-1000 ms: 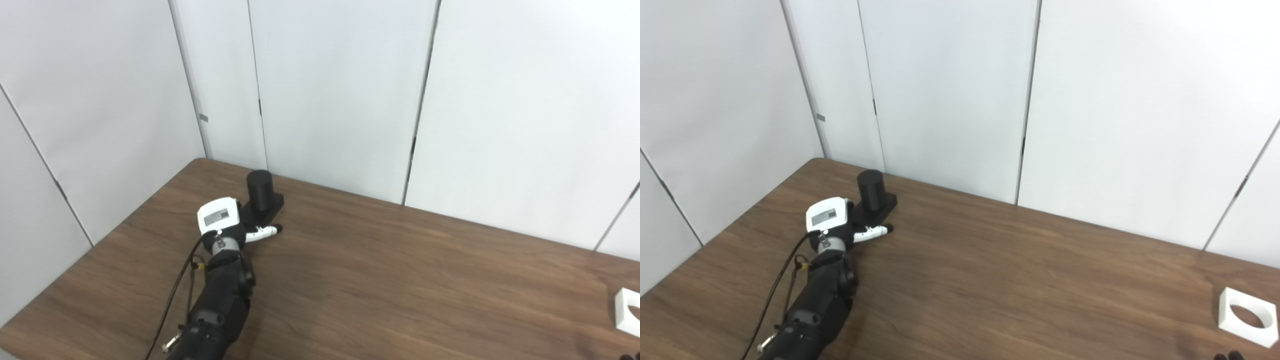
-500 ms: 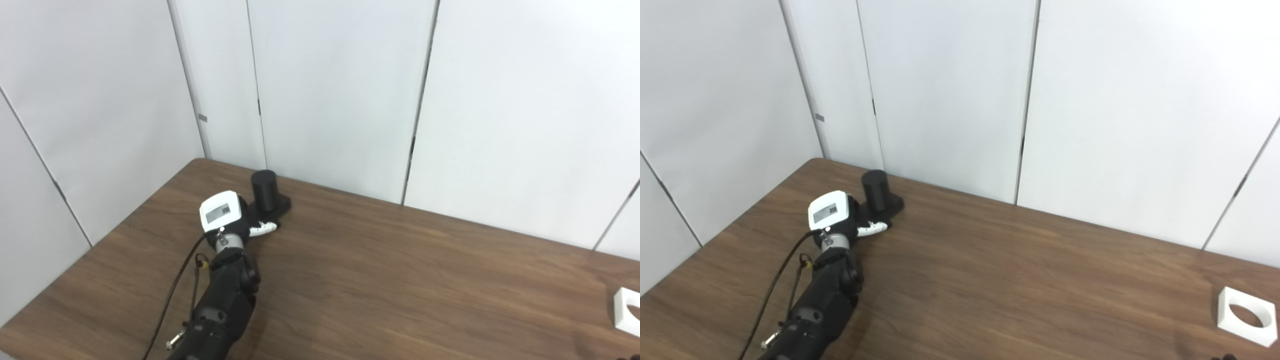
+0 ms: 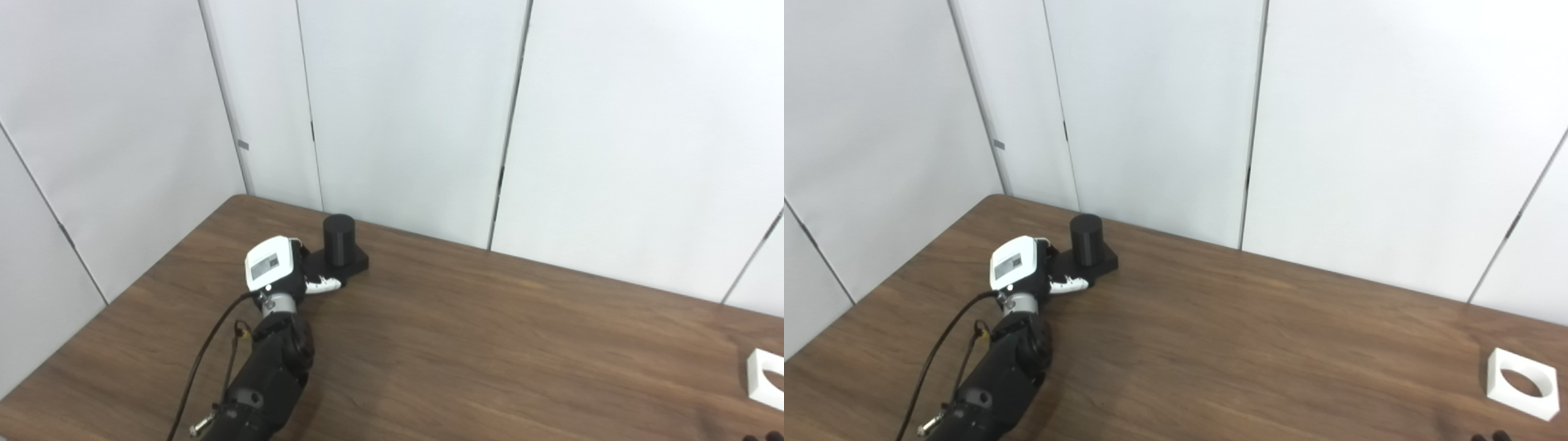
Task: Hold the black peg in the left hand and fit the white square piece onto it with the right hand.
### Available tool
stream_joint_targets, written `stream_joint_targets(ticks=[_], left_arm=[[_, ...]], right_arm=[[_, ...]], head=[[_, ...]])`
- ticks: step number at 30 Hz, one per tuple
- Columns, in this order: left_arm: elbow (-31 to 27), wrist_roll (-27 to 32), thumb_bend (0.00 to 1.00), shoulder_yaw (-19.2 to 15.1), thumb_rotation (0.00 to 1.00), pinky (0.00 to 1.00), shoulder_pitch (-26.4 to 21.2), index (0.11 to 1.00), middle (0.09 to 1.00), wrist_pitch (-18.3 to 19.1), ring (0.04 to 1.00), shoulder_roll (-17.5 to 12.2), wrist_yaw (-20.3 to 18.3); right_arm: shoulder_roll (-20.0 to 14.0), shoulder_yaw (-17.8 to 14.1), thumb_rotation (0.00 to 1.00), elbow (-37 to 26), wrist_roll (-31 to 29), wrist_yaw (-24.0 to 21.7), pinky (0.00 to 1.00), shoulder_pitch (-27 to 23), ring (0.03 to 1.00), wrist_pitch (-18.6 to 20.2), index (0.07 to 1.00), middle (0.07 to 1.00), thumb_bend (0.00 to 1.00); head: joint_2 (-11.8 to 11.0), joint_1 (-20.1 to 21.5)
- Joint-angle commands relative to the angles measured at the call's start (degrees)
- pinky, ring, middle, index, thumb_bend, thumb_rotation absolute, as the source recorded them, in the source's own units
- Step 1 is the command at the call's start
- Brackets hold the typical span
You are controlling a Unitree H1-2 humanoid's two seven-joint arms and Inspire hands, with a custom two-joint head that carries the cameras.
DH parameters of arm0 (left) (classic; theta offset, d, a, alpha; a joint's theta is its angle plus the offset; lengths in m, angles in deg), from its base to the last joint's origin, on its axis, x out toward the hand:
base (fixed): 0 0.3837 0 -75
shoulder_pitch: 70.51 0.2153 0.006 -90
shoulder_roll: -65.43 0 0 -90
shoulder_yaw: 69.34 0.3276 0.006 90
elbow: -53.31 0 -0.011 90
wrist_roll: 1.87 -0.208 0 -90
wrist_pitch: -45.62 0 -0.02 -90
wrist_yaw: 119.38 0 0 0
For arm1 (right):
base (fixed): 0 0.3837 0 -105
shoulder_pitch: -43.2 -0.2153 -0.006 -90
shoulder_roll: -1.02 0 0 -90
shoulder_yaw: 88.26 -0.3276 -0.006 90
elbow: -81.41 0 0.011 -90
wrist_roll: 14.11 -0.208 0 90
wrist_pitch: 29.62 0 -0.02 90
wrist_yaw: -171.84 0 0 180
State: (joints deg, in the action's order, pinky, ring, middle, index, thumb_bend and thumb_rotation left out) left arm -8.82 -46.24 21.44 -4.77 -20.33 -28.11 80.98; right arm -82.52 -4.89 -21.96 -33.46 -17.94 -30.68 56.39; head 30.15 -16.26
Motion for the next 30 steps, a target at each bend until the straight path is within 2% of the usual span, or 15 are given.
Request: stream_joint_targets(ticks=[1,5,8,13,15,18,20,26,28,30], left_arm=[[-2.7,0.4,0.52,0.8,0.04,0.76,-0.8,0.479,0.699,-1.9,0.787,-1.7,1.0],[-9.2,2.2,0.51,2.6,0.04,0.75,2.2,0.482,0.735,-2.5,0.815,-2.9,-3.2],[-16.8,3.0,0.51,3.9,0.05,0.72,5.4,0.485,0.749,-2.2,0.822,-3.3,-7.2],[-31.2,5.7,0.51,5.1,0.05,0.68,11.2,0.486,0.76,-3.7,0.816,-1.9,-13.1],[-37.2,5.2,0.5,6.4,0.05,0.66,12.8,0.487,0.76,-3.0,0.808,-1.0,-15.5],[-44.3,4.6,0.51,7.9,0.05,0.69,14.3,0.487,0.77,-1.6,0.816,0.2,-19.4],[-47.3,4.8,0.51,8.4,0.05,0.69,15.2,0.487,0.768,-2.0,0.813,0.7,-21.2],[-53.1,3.5,0.5,10.3,0.05,0.7,19.7,0.486,0.769,-3.3,0.808,1.2,-25.6],[-54.5,3.9,0.5,10.7,0.05,0.72,21.4,0.487,0.773,-4.2,0.816,1.2,-26.9],[-55.8,4.1,0.5,11.3,0.05,0.73,23.3,0.486,0.774,-4.8,0.823,1.4,-28.2]], right_arm=[[0.6,0.0,0.87,-0.4,-0.7,-0.2,0.89,0.2,0.953,-0.5,0.95,0.93,0.81],[0.7,0.2,0.89,-0.9,-0.3,0.0,0.92,0.4,0.957,-0.1,0.966,0.945,0.79],[0.8,0.4,0.92,-1.4,0.2,0.2,0.94,0.6,0.959,0.1,0.985,0.955,0.75],[0.7,0.6,0.99,-1.9,0.2,-0.1,0.99,0.9,0.967,0.2,1.0,0.96,0.63],[0.6,0.8,1.0,-2.0,-0.1,-0.3,0.98,0.9,0.966,0.4,1.0,0.959,0.59],[0.9,1.0,1.0,-2.5,-0.2,0.1,0.98,0.8,0.966,1.0,1.0,0.956,0.55],[1.2,1.2,1.0,-2.9,0.2,0.5,1.0,0.8,0.986,1.5,1.0,0.963,0.54],[1.8,1.7,1.0,-4.6,1.7,1.9,0.99,1.4,0.968,3.0,1.0,0.945,0.49],[1.9,1.8,1.0,-5.3,2.0,2.5,0.95,1.6,0.956,4.1,1.0,0.936,0.44],[1.7,2.0,1.0,-6.0,1.5,2.6,0.97,1.7,0.962,5.2,1.0,0.936,0.4]], head=[[0.1,0.3],[0.4,2.0],[0.4,3.1],[0.8,4.5],[1.0,5.0],[1.5,6.4],[1.8,7.3],[2.6,11.3],[2.8,12.1],[3.1,12.8]])
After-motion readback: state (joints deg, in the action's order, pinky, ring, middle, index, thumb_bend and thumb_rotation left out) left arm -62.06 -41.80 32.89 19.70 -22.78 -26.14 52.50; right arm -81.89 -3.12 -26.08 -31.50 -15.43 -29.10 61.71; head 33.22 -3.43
